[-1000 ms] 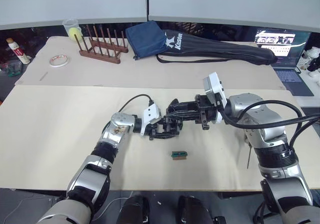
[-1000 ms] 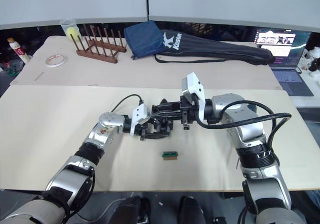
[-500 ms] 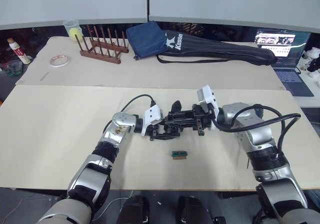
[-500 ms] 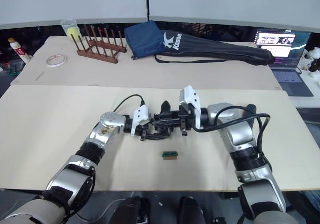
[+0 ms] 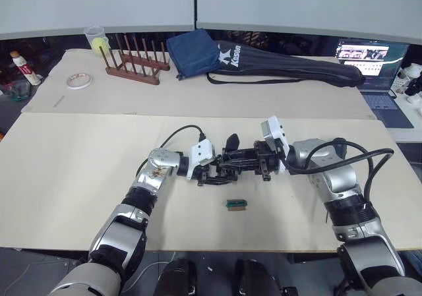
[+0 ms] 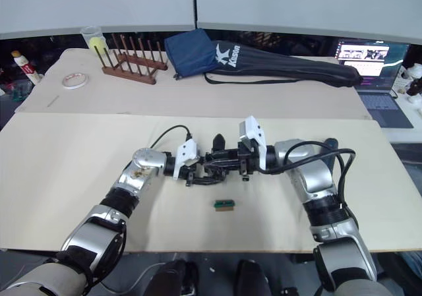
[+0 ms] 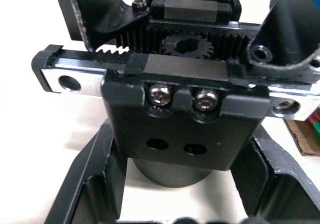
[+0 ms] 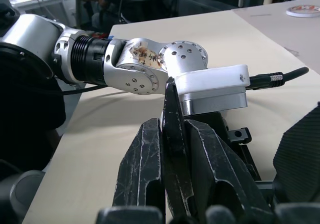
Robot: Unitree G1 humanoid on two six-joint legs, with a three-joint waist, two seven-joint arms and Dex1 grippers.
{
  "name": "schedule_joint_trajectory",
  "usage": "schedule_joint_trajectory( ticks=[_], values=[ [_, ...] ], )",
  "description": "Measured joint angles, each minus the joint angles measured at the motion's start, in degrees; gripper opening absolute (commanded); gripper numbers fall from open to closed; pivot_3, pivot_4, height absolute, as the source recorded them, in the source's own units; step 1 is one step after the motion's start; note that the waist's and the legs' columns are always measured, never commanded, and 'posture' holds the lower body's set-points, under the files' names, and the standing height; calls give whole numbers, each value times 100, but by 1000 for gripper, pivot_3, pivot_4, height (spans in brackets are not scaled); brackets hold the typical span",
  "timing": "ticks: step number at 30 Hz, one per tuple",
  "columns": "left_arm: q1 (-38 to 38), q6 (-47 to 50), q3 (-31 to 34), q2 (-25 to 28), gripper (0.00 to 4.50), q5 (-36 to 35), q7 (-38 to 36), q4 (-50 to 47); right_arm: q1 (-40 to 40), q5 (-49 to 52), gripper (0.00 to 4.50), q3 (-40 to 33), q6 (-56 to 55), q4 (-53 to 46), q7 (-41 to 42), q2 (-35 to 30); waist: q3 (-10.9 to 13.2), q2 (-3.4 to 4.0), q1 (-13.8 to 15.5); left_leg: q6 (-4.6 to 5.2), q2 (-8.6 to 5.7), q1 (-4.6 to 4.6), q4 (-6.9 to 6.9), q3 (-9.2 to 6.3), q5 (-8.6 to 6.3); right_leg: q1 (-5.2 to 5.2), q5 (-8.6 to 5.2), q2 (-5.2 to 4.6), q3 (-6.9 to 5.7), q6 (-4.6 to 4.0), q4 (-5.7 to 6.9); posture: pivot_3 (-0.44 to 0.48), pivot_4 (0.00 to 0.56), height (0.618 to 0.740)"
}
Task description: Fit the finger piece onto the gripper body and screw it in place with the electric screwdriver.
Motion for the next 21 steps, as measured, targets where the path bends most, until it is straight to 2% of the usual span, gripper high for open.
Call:
schedule_joint_trajectory(
  ticks=[4,10,18,21],
  values=[
    [0,9,1,19,2307,37,17,31,-4,18,295,-18,-31,185,7,108,0,0,-28,3,7,45,-10,-2,-3,41,-1,0,0,-1,-6,0,150,740],
    [1,13,9,44,2307,45,21,33,54,9,295,-4,-259,296,23,199,-1,2,-68,3,8,48,-10,-6,-4,43,0,-3,0,-1,0,0,150,740],
    [11,20,2,19,2307,69,47,32,-21,17,295,20,90,322,10,121,-19,8,-57,7,7,48,-10,-6,-6,45,0,-8,-1,-1,-4,0,150,740],
    [33,21,2,20,2307,75,82,32,-46,-30,295,86,-269,505,167,118,-35,9,-61,8,6,52,-10,-6,-7,48,0,-8,-1,-1,-4,0,150,740]
  ],
)
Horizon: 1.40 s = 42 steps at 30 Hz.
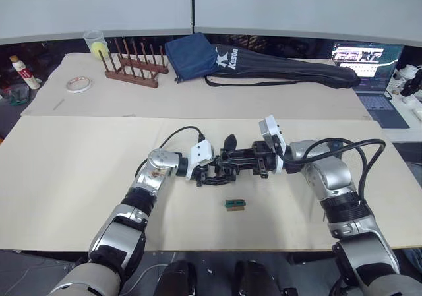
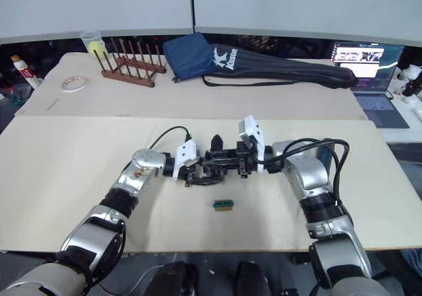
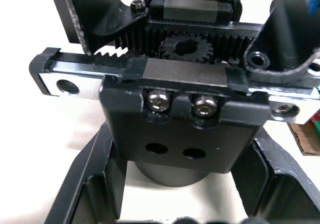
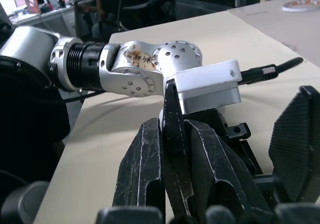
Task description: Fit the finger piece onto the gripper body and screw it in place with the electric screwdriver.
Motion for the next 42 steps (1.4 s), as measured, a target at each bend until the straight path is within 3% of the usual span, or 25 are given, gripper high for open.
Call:
schedule_joint_trajectory(
  ticks=[6,15,27,36,42],
  values=[
    [3,0,-1,5,2307,21,8,13,-150,-154,295,130,-464,331,300,0,-22,1,-7,1,1,1,-1,0,-1,0,0,0,0,0,0,0,150,740],
    [13,-4,-2,-15,2307,95,90,69,392,-106,295,-110,-404,-71,-96,36,-82,-1,-17,9,1,5,-2,-4,-7,2,0,-7,0,-1,2,0,150,740],
    [136,22,13,40,2307,78,136,-115,-451,-236,295,224,-423,930,788,13,-85,0,-52,19,1,5,-3,-3,-13,2,-1,-9,-1,-2,0,0,150,740],
    [266,25,-14,14,2307,97,218,-305,52,-154,295,123,563,-266,42,-276,-109,5,-36,19,-1,6,-8,-3,-18,2,-1,-24,-3,-2,-11,0,150,740],
    [307,62,-7,38,2307,87,247,-367,-128,-166,295,180,735,-105,69,-240,-110,5,-48,22,-1,6,-10,-2,-21,3,-1,-24,-5,-2,-16,0,150,740]
  ],
)
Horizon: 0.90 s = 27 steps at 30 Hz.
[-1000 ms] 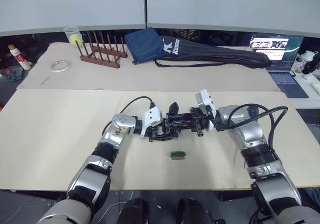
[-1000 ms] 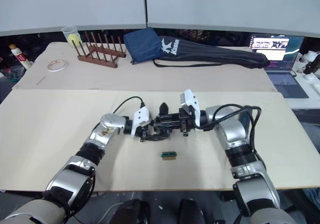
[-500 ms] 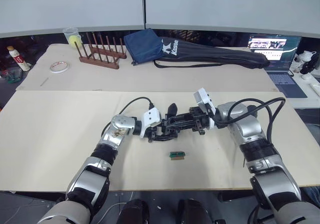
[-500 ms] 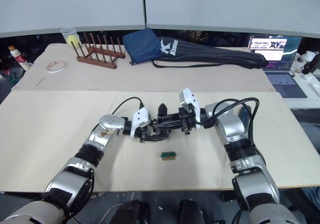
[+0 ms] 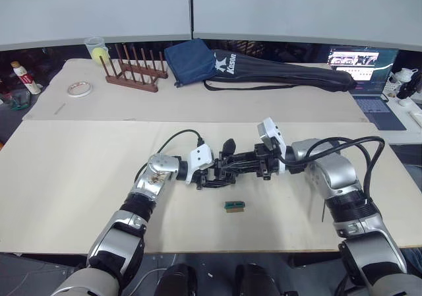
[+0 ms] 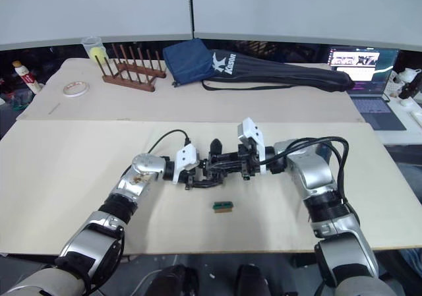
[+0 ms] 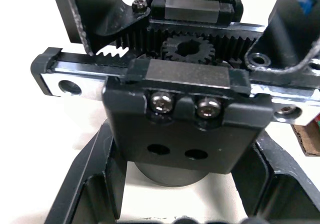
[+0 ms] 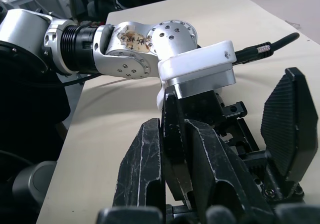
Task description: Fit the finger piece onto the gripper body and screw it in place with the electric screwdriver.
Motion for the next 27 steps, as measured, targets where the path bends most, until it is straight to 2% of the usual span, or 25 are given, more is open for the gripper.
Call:
schedule_joint_trajectory(
  ticks=[7,15,21,27],
  values=[
    [70,191,8,55,2307,-26,60,-141,-222,-122,295,186,-1008,679,393,85,-4,-1,-25,6,1,14,-3,0,-3,9,0,3,-3,0,4,0,150,740],
    [71,177,-7,60,2307,-18,35,-167,21,-106,295,115,-719,194,201,11,-5,0,-19,1,3,18,-9,0,-2,7,-4,3,-2,-7,6,0,150,740],
    [71,179,-6,60,2307,-19,21,-167,-115,-86,295,103,-237,201,158,25,-5,0,-19,4,4,17,-11,-1,-6,4,-5,2,-2,-9,5,0,150,740],
    [71,180,-4,61,2307,-21,16,-167,-45,-54,295,21,-251,216,126,76,-5,0,-18,19,4,17,-12,0,-17,4,-5,2,-2,-10,4,0,150,740]
  ],
)
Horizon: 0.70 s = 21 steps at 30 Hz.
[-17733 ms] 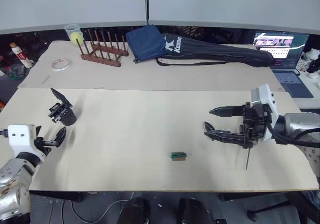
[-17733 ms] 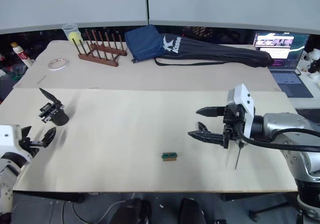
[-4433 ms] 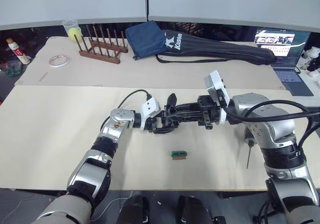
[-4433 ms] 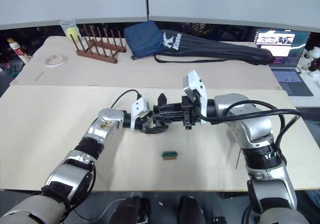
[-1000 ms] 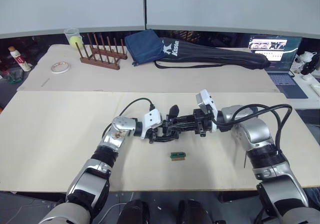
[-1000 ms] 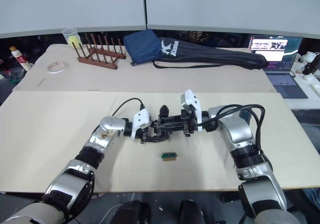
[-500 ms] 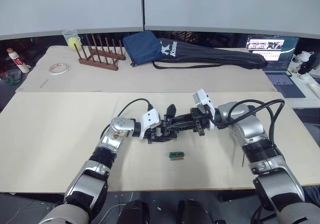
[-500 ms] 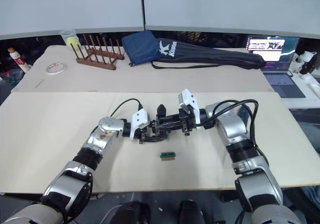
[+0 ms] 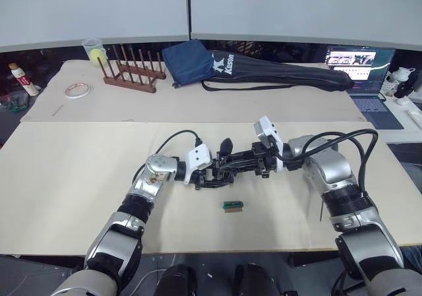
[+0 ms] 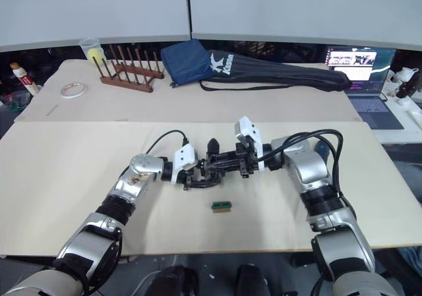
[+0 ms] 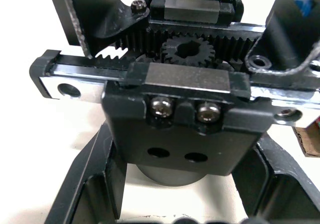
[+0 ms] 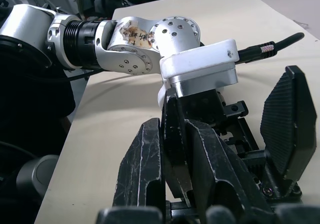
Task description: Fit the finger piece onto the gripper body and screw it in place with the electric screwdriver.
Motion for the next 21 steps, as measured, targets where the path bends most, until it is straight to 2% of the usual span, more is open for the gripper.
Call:
schedule_joint_trajectory(
  ticks=[21],
  values=[
    [0,-4,-22,-27,2307,3,-9,-15,-304,-122,295,355,699,-453,-119,-306,0,0,15,-1,-1,-1,0,-1,-10,-5,-2,-6,-5,-1,-14,0,150,740]
  ],
)
